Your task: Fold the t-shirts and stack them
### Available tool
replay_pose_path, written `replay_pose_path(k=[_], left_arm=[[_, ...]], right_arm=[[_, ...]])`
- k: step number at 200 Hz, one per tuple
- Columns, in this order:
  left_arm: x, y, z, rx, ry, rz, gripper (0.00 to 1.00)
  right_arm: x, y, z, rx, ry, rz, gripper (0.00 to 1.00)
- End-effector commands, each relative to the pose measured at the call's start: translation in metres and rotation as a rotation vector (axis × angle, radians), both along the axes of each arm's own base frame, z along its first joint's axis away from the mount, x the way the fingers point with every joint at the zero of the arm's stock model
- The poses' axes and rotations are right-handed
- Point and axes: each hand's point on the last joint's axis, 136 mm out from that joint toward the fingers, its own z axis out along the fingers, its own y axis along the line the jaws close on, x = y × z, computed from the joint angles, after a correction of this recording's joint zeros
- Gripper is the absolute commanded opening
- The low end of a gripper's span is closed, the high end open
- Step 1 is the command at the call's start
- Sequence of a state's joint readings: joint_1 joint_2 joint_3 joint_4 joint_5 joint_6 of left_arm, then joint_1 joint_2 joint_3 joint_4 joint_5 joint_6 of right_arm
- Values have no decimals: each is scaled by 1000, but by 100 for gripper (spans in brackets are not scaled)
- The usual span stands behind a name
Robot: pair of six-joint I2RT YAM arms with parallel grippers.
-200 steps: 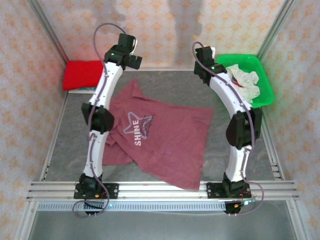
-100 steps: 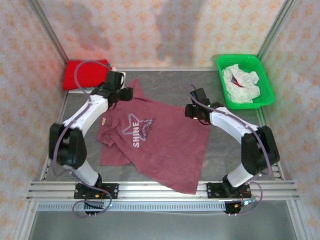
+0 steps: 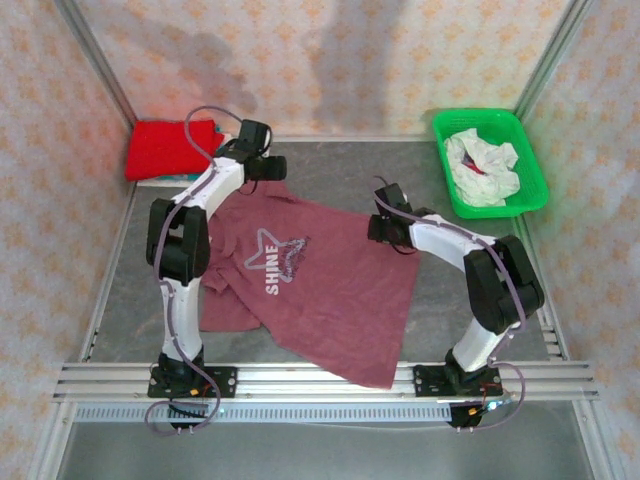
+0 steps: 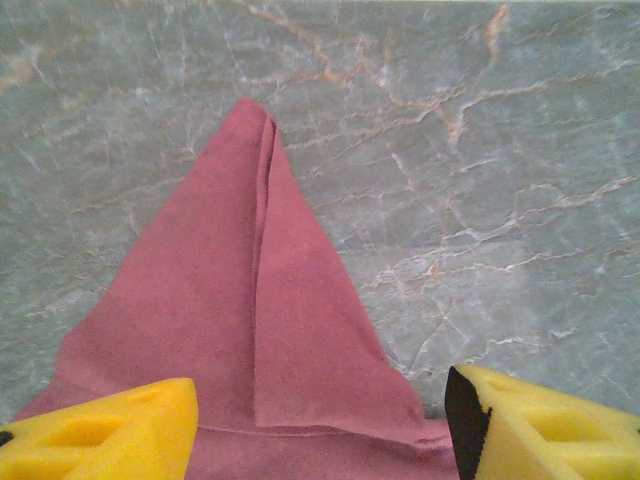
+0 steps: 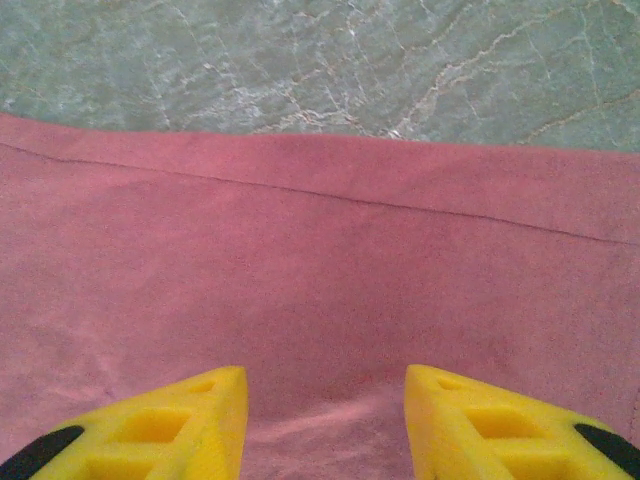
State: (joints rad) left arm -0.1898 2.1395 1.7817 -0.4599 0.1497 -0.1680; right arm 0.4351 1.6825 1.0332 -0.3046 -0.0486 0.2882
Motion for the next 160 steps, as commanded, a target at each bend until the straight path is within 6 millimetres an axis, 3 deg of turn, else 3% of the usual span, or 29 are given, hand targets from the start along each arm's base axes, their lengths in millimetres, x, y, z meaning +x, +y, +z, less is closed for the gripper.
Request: replay_pose_path(k=[1,54,78,92,110,124,160], left_arm=[[-7,5,-28,1,85,49,67],[7,1,-55,14,127,65,61],[13,0,-61,16,138,66,48],[14,-1,-64,15,144,68,31],[15,-1,-64,14,144,76,23],[14,-1,-62,14,141,82,7],[12,-3,-47,0,115,100,0]], right_arm=[[3,-12,9,-23,-45,-35,45],[-3,-20,8,-29,-52,-28,42],[-6,-24,11,-30,-66,-34,42],[-8,-26,11,-33,-70,-38,41],[-10,-28,11,-36,-66,-39,41],[-11,-29,10,-40,-63,-38,41],[-10,-31,11,-47,-65,-41,41]])
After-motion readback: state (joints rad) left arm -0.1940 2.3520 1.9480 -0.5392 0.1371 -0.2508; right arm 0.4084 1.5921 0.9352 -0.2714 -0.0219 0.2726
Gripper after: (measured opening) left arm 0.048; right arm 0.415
